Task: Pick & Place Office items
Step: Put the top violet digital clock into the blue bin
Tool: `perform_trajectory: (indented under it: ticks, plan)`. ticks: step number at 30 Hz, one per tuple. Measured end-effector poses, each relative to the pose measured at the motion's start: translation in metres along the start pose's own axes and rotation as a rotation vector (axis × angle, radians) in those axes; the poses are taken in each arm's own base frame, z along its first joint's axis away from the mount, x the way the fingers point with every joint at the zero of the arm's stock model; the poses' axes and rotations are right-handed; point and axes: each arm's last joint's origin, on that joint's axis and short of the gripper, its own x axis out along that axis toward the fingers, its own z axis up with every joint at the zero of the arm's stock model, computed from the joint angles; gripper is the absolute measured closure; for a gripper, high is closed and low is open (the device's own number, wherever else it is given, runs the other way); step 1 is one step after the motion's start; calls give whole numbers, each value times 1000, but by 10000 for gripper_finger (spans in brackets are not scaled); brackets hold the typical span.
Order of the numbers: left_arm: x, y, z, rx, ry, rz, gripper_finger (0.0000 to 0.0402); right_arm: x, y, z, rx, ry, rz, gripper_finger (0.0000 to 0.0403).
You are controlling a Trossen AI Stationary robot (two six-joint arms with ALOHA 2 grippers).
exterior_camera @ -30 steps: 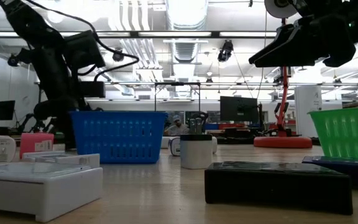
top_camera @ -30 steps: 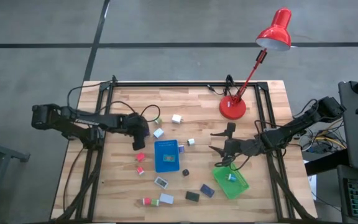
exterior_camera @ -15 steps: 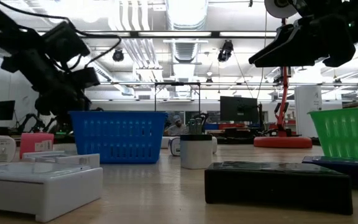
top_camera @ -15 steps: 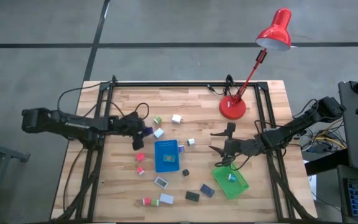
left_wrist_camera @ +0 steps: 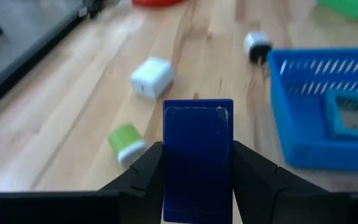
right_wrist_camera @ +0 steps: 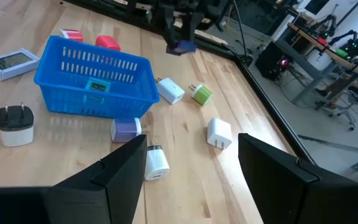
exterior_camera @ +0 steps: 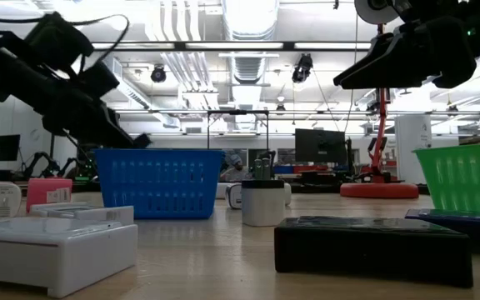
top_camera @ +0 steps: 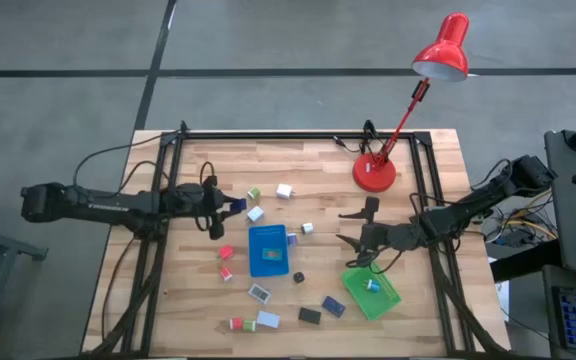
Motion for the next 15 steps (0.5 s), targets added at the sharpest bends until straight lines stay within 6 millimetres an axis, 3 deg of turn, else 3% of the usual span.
perform_trajectory:
  ticks: [15]
  plan:
    - [-16,-3,10,29,-387,-113,263,0,0,-4,19,10,2,156]
